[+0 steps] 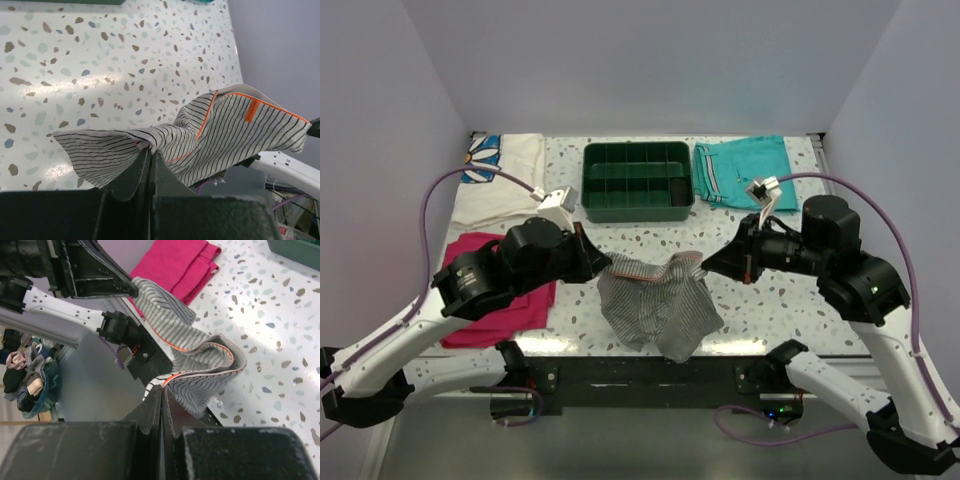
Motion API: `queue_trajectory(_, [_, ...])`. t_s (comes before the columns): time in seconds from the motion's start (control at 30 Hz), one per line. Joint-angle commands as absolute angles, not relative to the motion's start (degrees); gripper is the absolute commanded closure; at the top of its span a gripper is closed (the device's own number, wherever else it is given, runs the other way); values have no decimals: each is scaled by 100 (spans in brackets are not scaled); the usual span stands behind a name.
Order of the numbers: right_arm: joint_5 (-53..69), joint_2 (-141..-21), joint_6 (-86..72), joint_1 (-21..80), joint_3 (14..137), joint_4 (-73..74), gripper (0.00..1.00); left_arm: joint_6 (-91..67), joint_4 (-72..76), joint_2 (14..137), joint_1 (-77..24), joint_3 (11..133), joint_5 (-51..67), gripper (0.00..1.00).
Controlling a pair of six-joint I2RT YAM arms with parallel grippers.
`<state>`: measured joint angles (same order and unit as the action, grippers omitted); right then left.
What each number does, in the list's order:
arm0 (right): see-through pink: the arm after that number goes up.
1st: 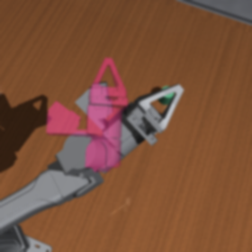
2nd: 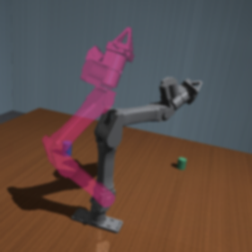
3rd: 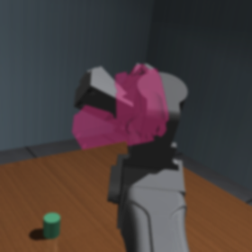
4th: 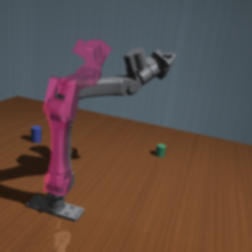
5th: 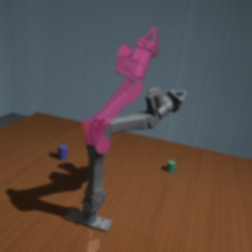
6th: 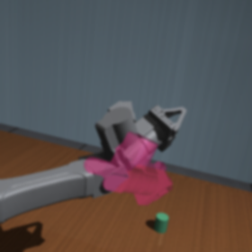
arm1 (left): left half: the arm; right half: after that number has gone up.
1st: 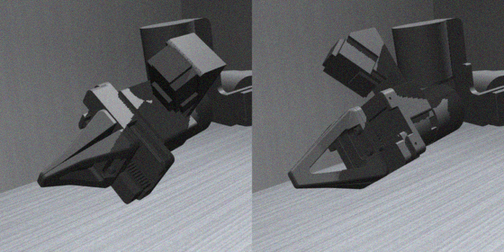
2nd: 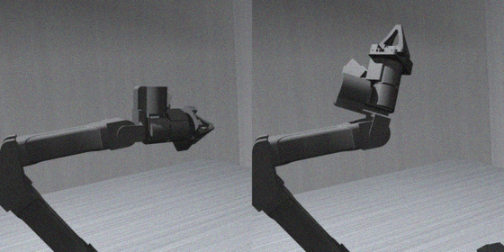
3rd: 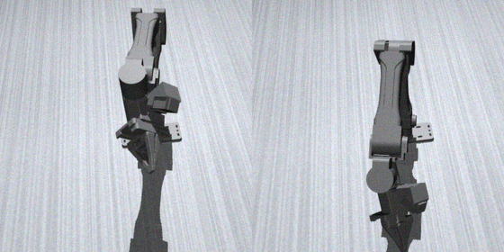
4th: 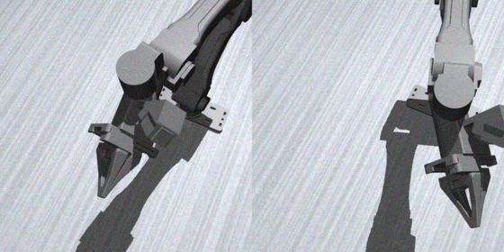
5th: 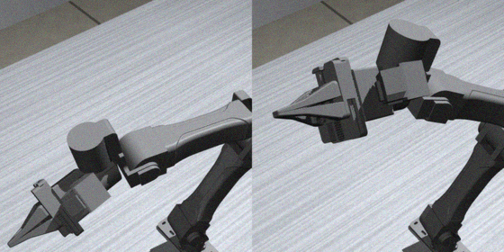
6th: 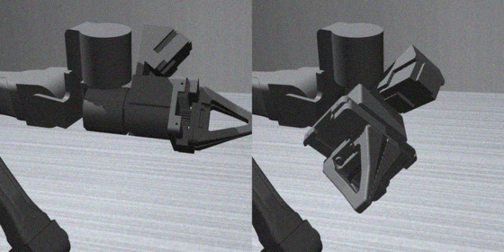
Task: Roll the underwear
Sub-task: Flatten out the underwear at the center of the board.
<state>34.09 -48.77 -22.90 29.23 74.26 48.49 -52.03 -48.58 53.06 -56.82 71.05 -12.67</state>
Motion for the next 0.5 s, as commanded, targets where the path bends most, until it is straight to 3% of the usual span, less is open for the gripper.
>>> queue_trajectory(0.0, [2221,-5219,-2294,2927,7305,5589,100,-5730,-5397,5598,-5713,7024,-1853,100])
queue_trajectory(0.17, [802,-6265,-2285,2918,6540,5320,100,-5652,-4440,6195,-5511,5908,-1960,100])
queue_trajectory(0.47, [-80,-7891,-1925,2716,6468,4133,100,-4879,-1856,6705,-3885,4746,-1055,100])
